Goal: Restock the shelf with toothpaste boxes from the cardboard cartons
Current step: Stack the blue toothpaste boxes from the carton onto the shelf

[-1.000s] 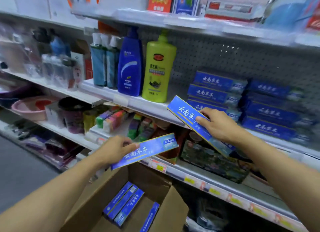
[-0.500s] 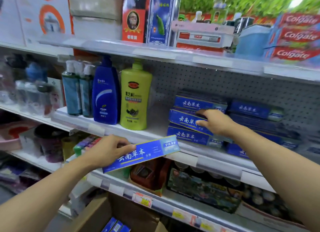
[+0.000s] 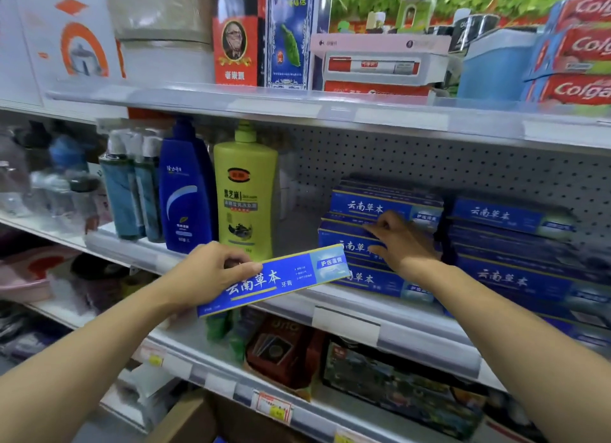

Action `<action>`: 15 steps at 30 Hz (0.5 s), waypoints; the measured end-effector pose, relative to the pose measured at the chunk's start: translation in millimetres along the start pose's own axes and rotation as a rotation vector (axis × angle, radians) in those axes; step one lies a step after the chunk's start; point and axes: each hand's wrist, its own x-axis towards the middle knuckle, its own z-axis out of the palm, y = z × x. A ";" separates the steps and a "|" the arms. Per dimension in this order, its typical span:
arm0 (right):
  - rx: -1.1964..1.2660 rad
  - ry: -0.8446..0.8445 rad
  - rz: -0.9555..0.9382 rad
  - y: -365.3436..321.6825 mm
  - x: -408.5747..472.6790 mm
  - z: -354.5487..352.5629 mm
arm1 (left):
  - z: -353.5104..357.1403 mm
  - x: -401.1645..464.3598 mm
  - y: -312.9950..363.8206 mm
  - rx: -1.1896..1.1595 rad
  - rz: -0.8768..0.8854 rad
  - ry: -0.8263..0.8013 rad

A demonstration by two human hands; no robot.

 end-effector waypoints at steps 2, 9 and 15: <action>-0.047 0.029 0.001 1.5 1.1 3.3 | -2.4 3.5 2.5 0.019 -0.007 0.010; -0.072 -0.073 0.063 13.8 -14.3 -9.2 | -7.8 17.9 21.8 0.017 0.044 0.041; -0.072 -0.074 0.036 24.6 -48.1 -34.5 | -6.8 58.3 63.1 0.017 0.126 0.070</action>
